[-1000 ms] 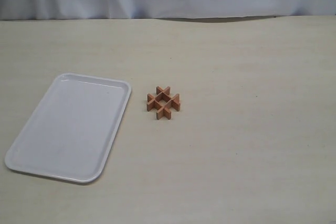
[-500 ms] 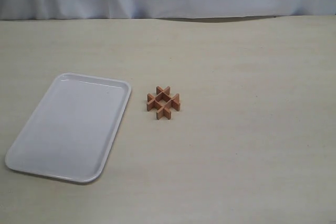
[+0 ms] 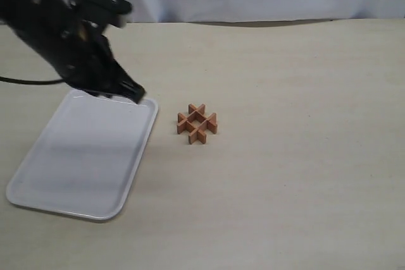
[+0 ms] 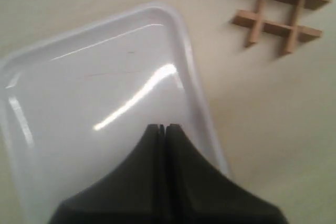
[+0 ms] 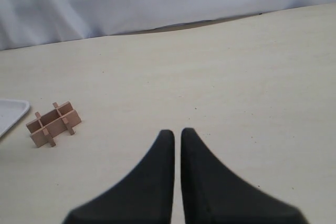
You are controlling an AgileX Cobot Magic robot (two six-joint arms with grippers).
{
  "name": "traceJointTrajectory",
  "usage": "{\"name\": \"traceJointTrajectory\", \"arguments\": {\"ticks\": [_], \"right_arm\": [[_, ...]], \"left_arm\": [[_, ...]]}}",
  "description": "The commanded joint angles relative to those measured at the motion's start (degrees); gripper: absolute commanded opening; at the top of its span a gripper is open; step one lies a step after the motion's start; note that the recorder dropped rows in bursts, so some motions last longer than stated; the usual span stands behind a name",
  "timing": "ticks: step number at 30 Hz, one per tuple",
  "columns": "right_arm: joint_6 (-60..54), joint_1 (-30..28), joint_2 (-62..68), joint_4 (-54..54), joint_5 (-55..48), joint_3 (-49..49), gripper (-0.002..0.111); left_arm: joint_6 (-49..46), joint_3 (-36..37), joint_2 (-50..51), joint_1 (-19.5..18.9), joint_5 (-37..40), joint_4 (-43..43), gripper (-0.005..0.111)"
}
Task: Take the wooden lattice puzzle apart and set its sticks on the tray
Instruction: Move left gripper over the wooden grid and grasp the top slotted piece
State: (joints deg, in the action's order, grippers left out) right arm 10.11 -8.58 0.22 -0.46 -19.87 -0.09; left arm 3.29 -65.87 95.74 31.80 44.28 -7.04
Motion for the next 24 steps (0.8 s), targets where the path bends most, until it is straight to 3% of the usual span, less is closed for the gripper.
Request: {"name": "traceJointTrajectory", "arguments": {"ticks": [1, 5, 10, 14, 16, 21, 24], "right_arm": [[0.19, -0.1, -0.22, 0.01, 0.22, 0.09, 0.004], [0.19, -0.1, -0.22, 0.01, 0.22, 0.09, 0.004], [0.19, -0.1, -0.22, 0.01, 0.22, 0.09, 0.004], [0.19, -0.1, -0.22, 0.01, 0.22, 0.09, 0.004], [0.19, -0.1, -0.22, 0.01, 0.22, 0.09, 0.004], [0.19, -0.1, -0.22, 0.01, 0.22, 0.09, 0.004], [0.19, -0.1, -0.22, 0.01, 0.22, 0.09, 0.004]], "left_arm": [[-0.53, -6.76, 10.18, 8.14, 3.02, 2.07, 0.0], [-0.36, -13.43, 18.16, 11.63, 5.75, 1.94, 0.0], [-0.02, -16.14, 22.34, 10.77, 5.25, 7.04, 0.0], [-0.25, -16.14, 22.74, 10.77, 3.46, 6.11, 0.001], [-0.25, -16.14, 22.74, 10.77, 2.32, 5.74, 0.008], [-0.25, -16.14, 22.74, 10.77, -0.49, 5.17, 0.041], [-0.53, -16.14, 22.74, 10.77, -2.25, 4.2, 0.048]]}}
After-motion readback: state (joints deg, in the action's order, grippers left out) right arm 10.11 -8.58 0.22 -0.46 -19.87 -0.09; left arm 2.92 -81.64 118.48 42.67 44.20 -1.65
